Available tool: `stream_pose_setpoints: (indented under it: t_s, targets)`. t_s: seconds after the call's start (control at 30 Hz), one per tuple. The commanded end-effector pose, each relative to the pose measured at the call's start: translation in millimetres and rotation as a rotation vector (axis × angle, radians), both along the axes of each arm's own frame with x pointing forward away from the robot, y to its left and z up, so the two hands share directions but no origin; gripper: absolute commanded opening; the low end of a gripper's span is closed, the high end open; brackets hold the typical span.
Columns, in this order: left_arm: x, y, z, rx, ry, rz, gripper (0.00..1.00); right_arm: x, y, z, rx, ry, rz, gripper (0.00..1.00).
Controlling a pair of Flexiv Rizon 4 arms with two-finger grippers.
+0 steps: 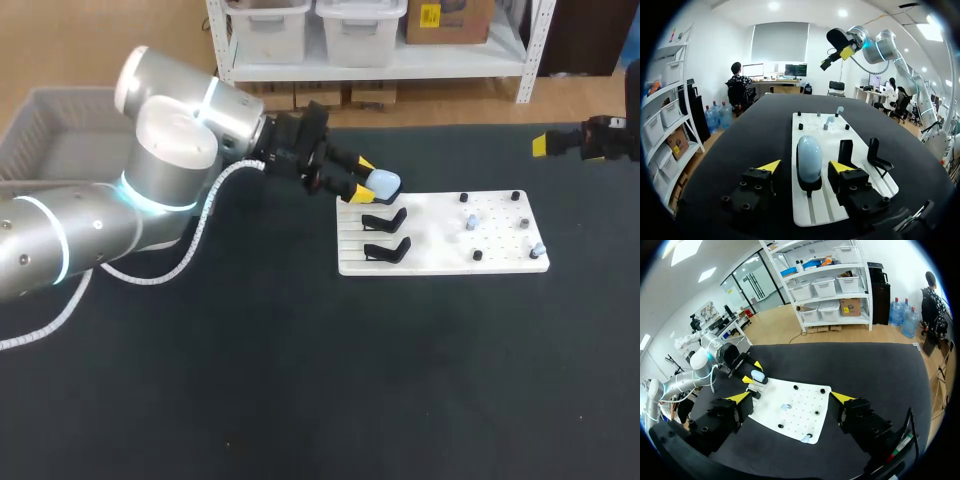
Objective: Pick up each earbud case from the left stands, insert the matching earbuds, close the lid, and place the case in the box.
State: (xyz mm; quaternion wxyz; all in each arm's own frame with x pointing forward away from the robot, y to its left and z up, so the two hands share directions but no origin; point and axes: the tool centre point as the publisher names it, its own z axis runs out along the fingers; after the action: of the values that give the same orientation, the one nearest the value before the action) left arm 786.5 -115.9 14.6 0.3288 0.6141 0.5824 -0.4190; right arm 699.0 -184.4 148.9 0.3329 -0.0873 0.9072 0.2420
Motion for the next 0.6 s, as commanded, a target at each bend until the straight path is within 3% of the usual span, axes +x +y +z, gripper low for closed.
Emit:
stream_pose_setpoints:
  t_s: [0.03,0.6]
  targets:
    - [3.9,-2.7,-3.2,-0.003,0.003,-0.004,0.57,-0.3,0.2,0.5,-0.002,0.001,-0.001,1.00]
    - [6.1,-10.6,-4.7,-0.011,0.006,-0.014,0.49,-0.3,0.2,0.5,-0.002,0.001,-0.001,1.00]
